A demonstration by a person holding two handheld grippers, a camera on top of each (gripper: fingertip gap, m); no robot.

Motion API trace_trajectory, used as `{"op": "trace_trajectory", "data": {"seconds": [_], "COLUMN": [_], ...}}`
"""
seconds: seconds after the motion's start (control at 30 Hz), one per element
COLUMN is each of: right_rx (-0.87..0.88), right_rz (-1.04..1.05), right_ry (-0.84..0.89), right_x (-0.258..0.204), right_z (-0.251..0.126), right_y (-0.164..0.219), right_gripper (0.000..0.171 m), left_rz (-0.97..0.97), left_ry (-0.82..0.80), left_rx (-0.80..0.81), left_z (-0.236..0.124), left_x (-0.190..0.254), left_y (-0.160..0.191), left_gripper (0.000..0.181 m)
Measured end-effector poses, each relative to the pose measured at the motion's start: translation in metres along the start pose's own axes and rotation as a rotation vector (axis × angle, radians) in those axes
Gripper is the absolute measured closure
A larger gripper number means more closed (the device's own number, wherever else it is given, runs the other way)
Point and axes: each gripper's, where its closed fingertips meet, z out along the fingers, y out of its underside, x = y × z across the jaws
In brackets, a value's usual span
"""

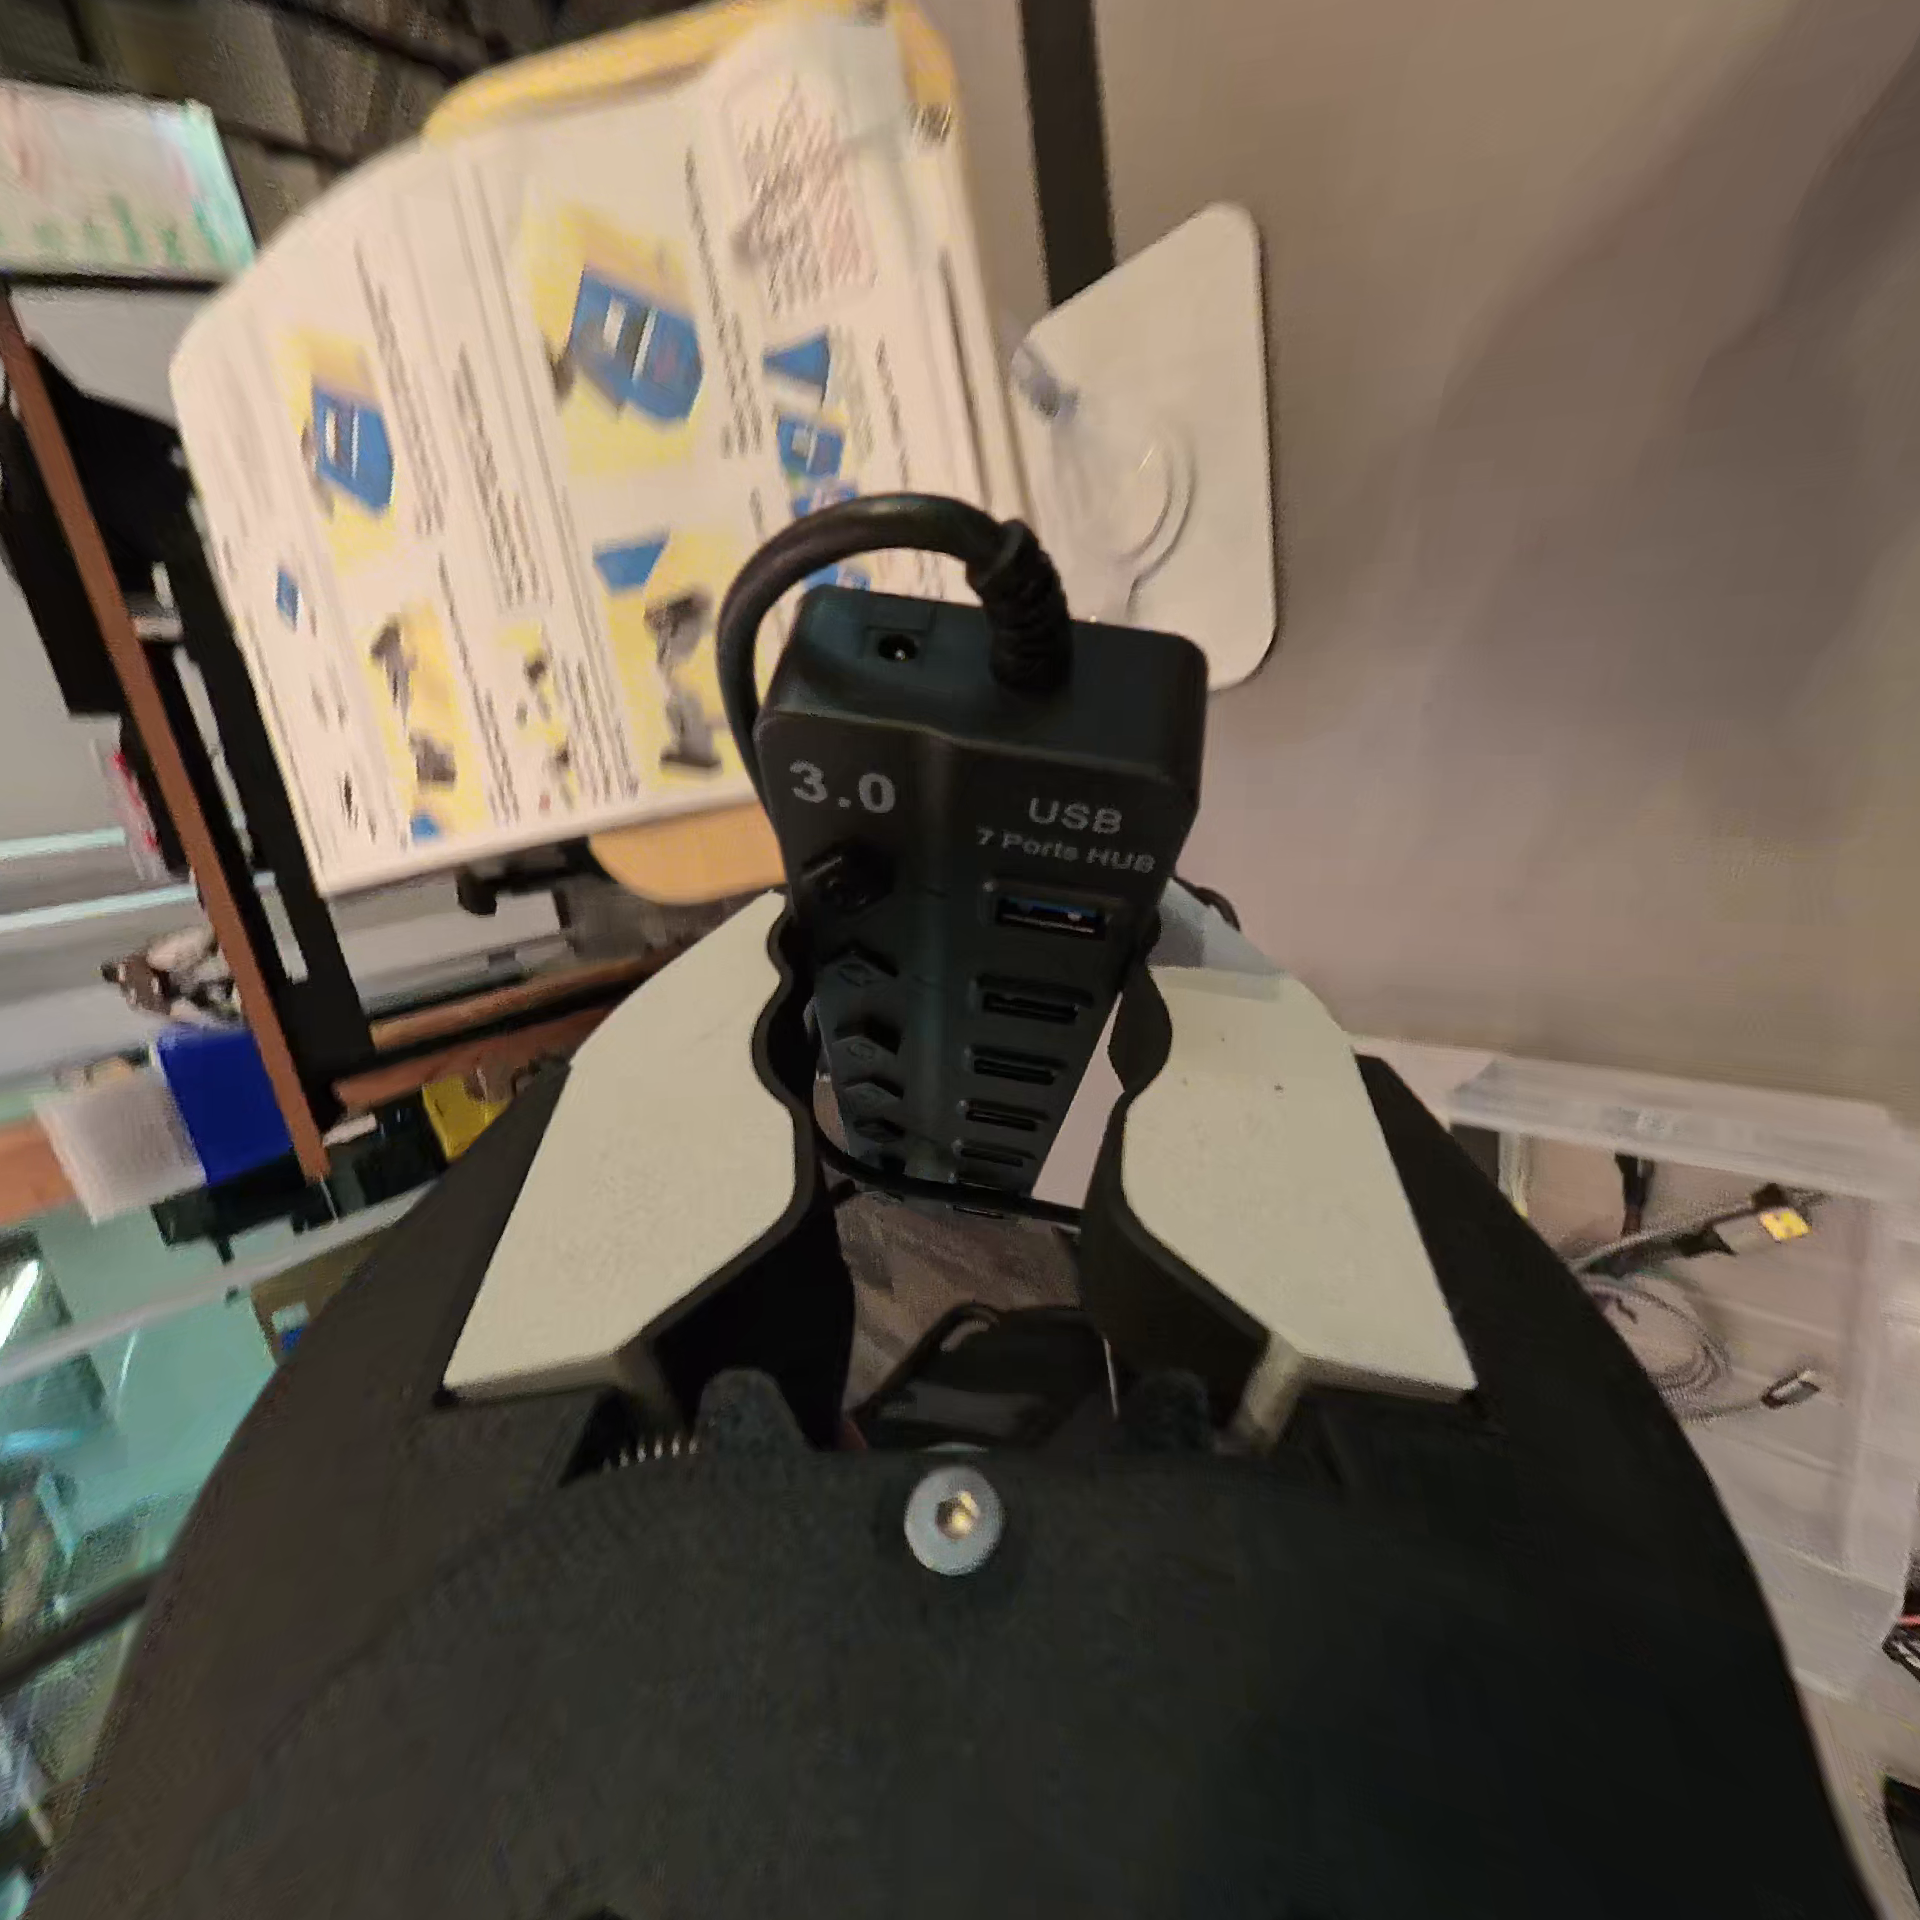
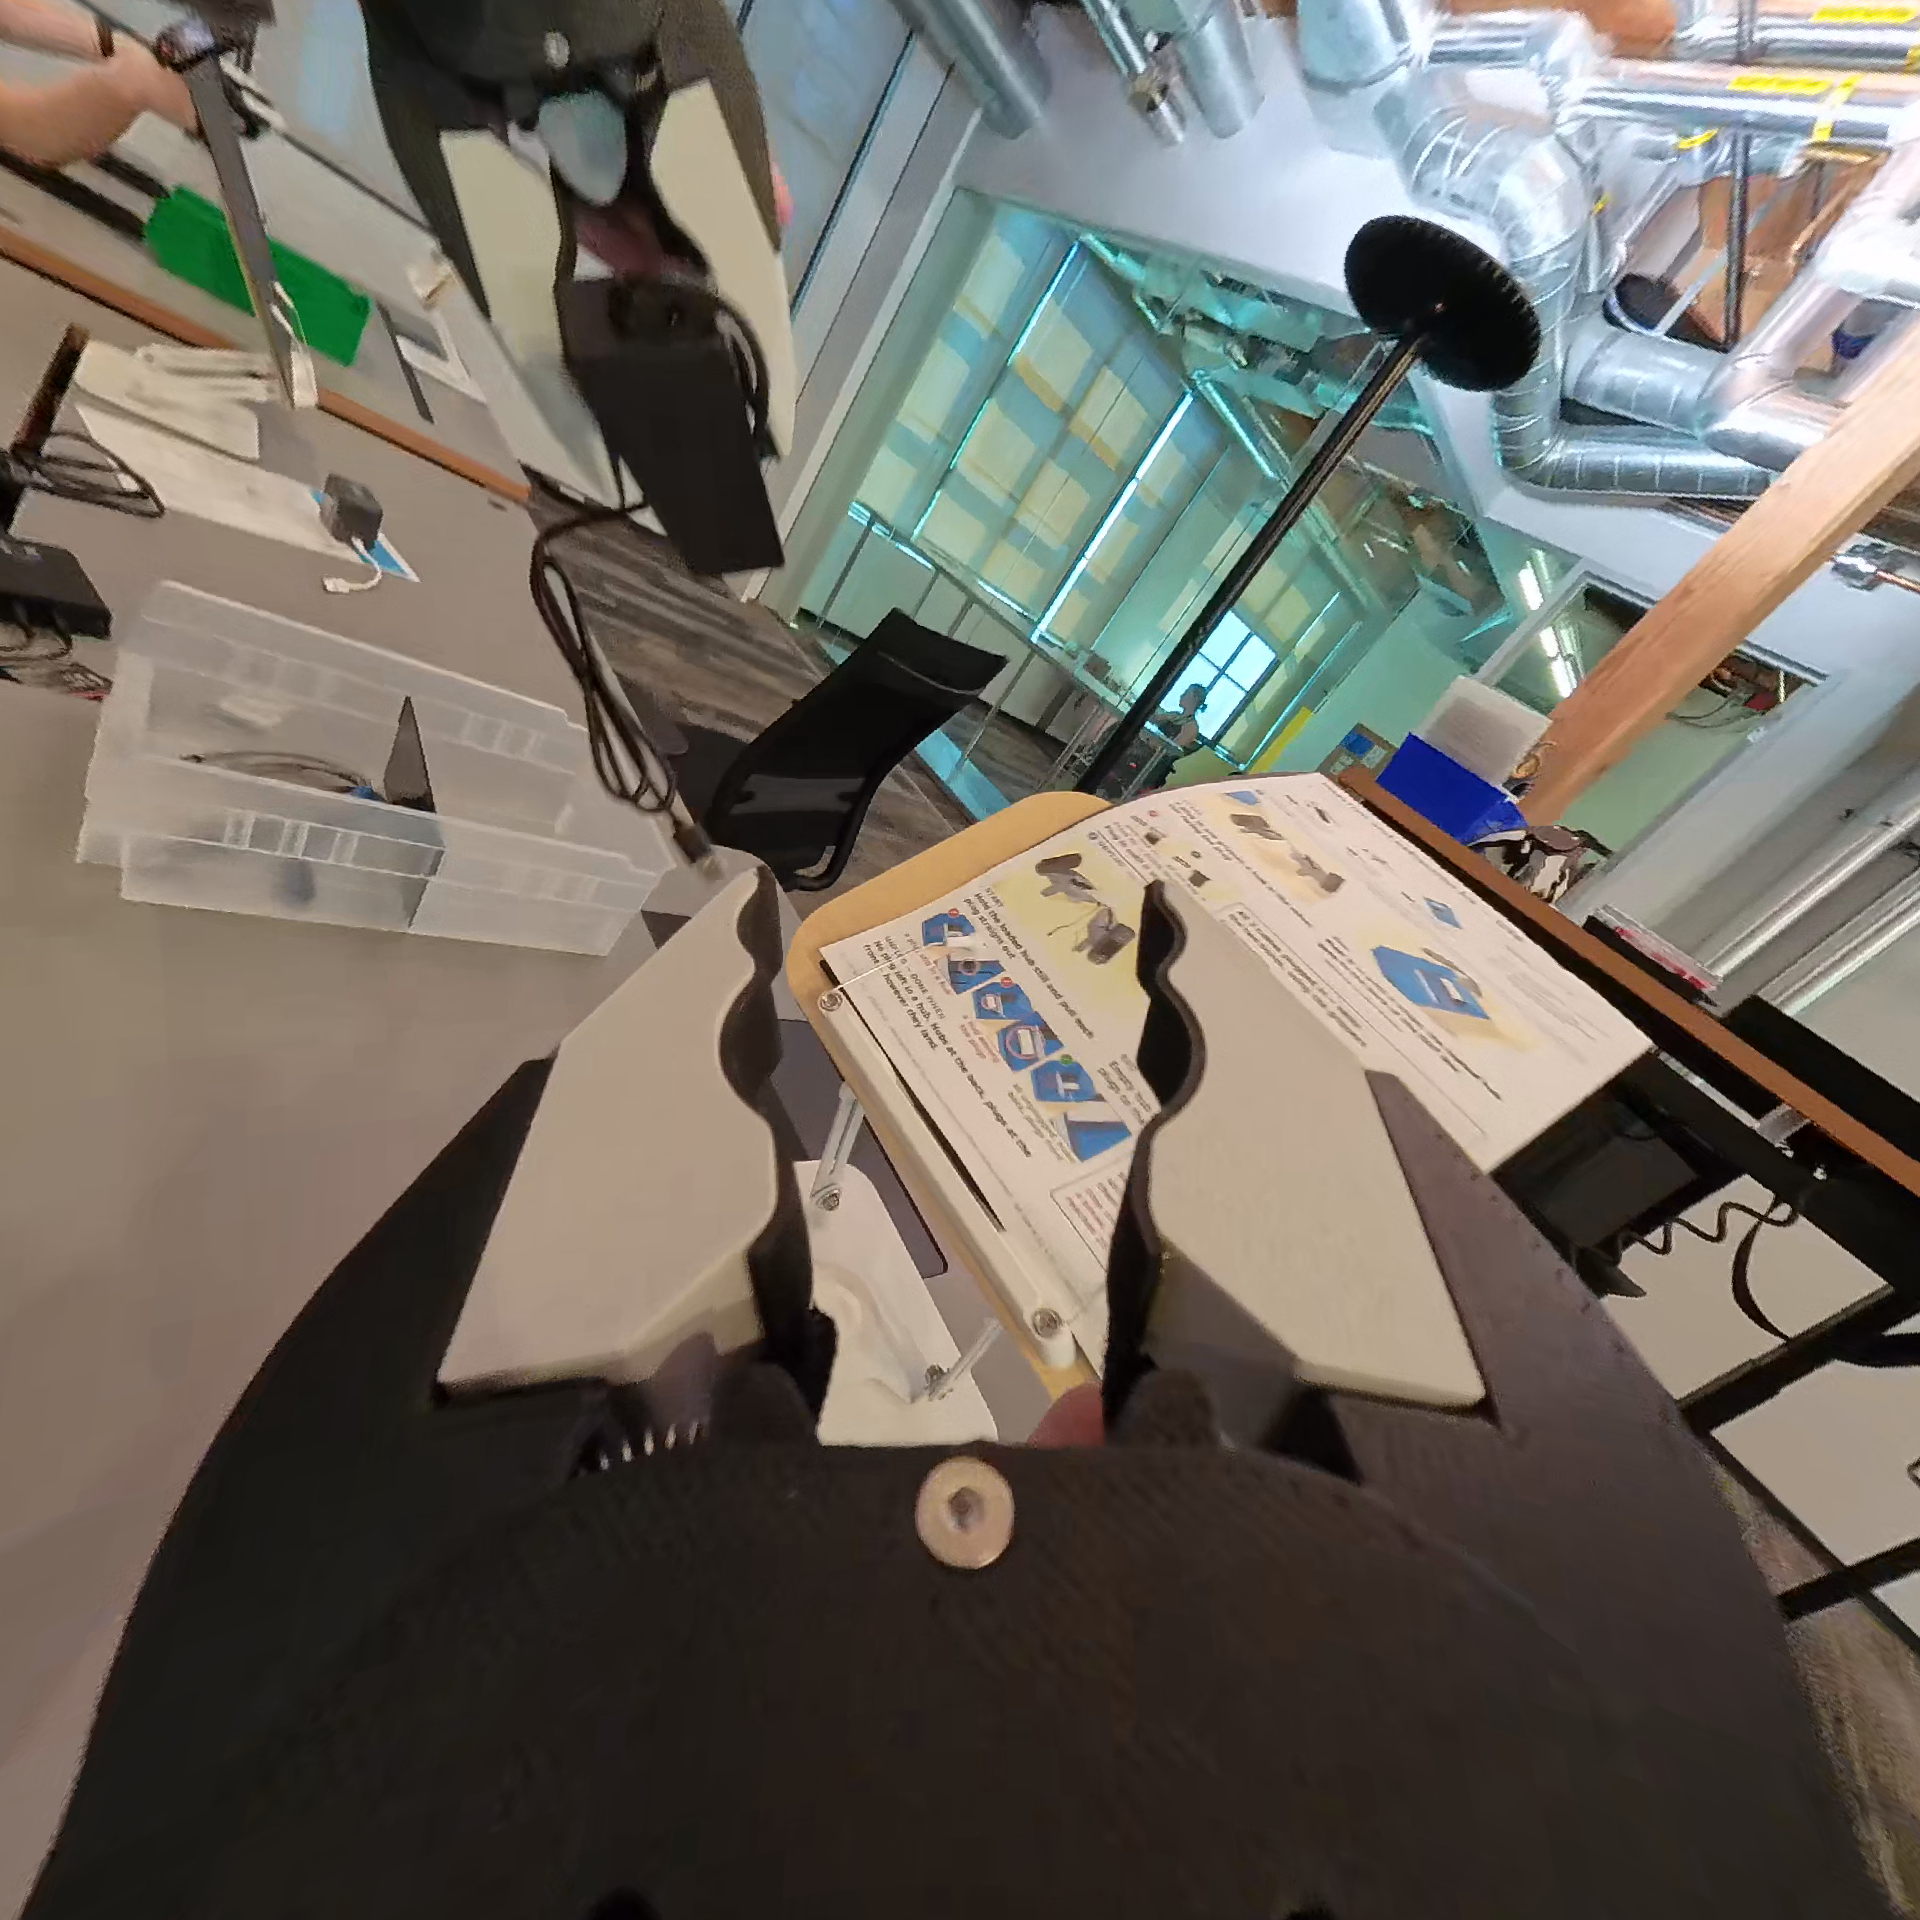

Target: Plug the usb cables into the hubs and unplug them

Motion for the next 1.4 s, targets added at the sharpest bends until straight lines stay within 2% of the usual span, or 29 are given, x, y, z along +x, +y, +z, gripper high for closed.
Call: {"op": "trace_trajectory", "data": {"seconds": [0.3,0.53,0.73,0.93,1.2,1.4], "right_rx": [0.053,0.122,0.127,0.108,0.112,0.123], "right_rz": [0.062,0.111,0.114,0.112,0.105,0.114], "right_ry": [0.101,0.211,0.219,0.209,0.194,0.186], "right_x": [0.038,0.064,0.066,0.065,0.062,0.061], "right_z": [-0.066,-0.093,-0.097,-0.091,-0.086,-0.086], "right_y": [0.001,-0.002,-0.001,0.003,0.002,0.001], "right_gripper": [0.105,0.108,0.108,0.109,0.109,0.109], "left_rz": [0.080,0.115,0.197,0.177,0.219,0.251], "left_ry": [0.231,0.389,0.495,0.570,0.533,0.488], "left_rx": [0.148,0.194,0.159,0.063,0.023,0.041], "left_z": [0.082,0.148,0.186,0.220,0.250,0.258], "left_x": [0.053,0.123,0.181,0.235,0.267,0.278], "left_y": [-0.123,-0.171,-0.176,-0.172,-0.171,-0.179], "left_gripper": [0.126,0.126,0.126,0.126,0.125,0.125]}}
